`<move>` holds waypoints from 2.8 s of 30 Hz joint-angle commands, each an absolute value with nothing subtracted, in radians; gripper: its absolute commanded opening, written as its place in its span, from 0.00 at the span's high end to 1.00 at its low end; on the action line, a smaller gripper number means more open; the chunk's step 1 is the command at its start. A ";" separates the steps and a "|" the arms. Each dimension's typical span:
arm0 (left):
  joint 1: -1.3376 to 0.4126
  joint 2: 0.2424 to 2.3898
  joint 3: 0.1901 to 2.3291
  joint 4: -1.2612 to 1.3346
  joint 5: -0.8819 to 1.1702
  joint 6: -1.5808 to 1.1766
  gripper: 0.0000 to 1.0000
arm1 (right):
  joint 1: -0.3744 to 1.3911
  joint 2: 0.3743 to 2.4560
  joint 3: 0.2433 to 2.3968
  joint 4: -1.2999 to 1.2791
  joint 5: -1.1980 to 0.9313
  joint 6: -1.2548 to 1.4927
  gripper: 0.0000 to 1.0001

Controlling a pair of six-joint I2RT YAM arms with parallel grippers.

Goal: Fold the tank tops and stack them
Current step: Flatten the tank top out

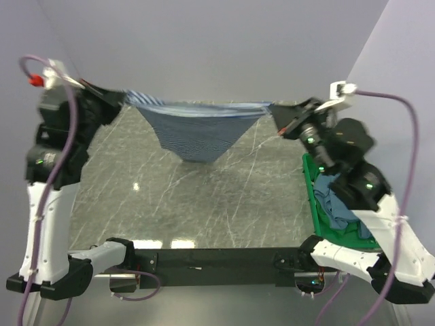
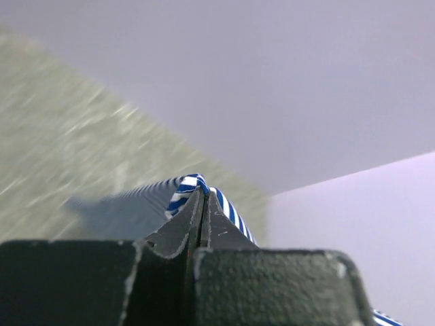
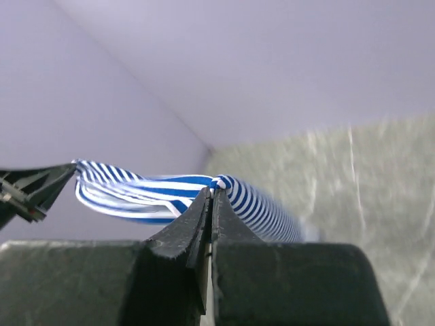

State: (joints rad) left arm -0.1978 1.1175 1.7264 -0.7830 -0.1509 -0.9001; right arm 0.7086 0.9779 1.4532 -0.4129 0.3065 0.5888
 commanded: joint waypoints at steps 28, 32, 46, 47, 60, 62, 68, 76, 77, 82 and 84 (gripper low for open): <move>-0.158 1.446 1.913 -0.315 0.034 -0.954 1.00 | 0.393 1.335 1.750 -0.213 0.003 0.515 1.00; -0.137 1.722 2.255 -0.300 0.173 -0.959 1.00 | 0.321 1.475 1.940 -0.176 -0.090 0.545 1.00; -0.026 1.447 1.772 -0.239 0.256 -0.939 0.99 | 0.316 1.300 1.532 -0.065 -0.117 0.597 1.00; -0.026 1.425 1.668 -0.250 0.261 -0.939 0.99 | 0.313 1.269 1.458 -0.051 -0.114 0.623 1.00; -0.058 1.011 0.537 -0.239 0.304 -1.052 1.00 | 0.336 0.928 0.464 -0.124 -0.127 0.807 1.00; -0.089 0.985 0.470 -0.241 0.301 -1.069 0.99 | 0.336 0.899 0.405 -0.146 -0.132 0.821 1.00; -0.138 0.956 0.477 -0.310 0.262 -1.081 0.99 | 0.337 0.809 0.421 -0.267 -0.098 0.815 1.00; -0.138 0.877 0.837 -0.533 0.195 -1.014 1.00 | 0.337 0.767 0.768 -0.436 -0.049 0.735 1.00; -0.138 0.870 0.865 -0.549 0.204 -1.011 1.00 | 0.336 0.761 0.832 -0.449 -0.051 0.732 1.00; -0.140 0.812 1.134 -0.652 0.180 -0.971 0.99 | 0.336 0.701 1.058 -0.578 -0.017 0.697 1.00; -0.140 0.796 1.199 -0.679 0.167 -0.966 0.99 | 0.336 0.686 1.164 -0.626 -0.005 0.686 1.00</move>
